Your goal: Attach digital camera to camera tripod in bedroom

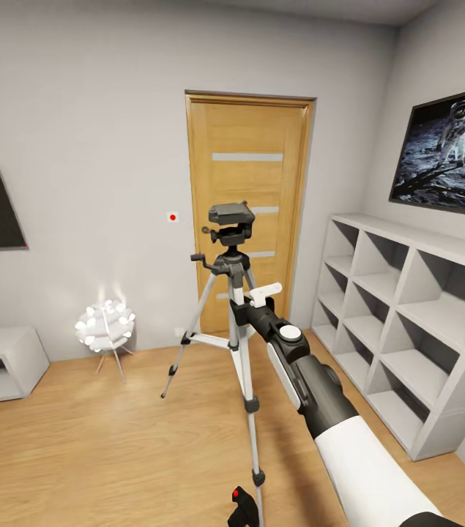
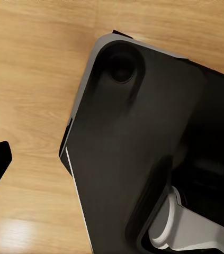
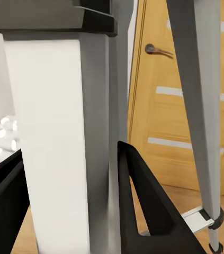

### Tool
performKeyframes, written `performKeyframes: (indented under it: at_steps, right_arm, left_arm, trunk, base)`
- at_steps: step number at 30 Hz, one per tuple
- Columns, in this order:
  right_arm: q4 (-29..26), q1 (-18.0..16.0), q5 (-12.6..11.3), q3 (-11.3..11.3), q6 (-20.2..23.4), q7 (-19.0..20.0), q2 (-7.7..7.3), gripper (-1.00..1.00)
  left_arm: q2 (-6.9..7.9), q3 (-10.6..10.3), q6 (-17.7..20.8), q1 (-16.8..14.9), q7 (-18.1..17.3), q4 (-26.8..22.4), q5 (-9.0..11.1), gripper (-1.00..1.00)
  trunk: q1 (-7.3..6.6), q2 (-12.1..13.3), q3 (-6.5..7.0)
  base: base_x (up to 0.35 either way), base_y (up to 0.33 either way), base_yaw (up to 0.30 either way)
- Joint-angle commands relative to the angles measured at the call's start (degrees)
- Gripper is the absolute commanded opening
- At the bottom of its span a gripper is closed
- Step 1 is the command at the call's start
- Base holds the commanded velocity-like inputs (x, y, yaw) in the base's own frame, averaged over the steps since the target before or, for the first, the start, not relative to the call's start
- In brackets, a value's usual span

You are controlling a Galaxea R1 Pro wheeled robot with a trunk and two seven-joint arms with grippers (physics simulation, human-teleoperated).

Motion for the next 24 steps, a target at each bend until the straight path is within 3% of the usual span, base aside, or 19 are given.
performKeyframes:
  at_steps: [1, 24]
  right_arm:
    - [-0.08, -0.03, 0.04, -0.04, 0.29, 0.08, 0.01, -1.0]
    - [-0.09, -0.04, 0.06, 0.03, 0.39, -0.35, 0.01, -1.0]
  left_arm:
    - [0.0, 0.02, -0.12, 0.01, 0.02, -0.02, 0.18, 1.0]
    - [0.01, 0.02, -0.12, 0.01, 0.02, -0.03, 0.17, 1.0]
  trunk:
    - [0.02, -0.05, -0.01]
    - [0.02, -0.05, -0.01]
  base:
    - [0.0, 0.0, 0.0]
    - [0.0, 0.0, 0.0]
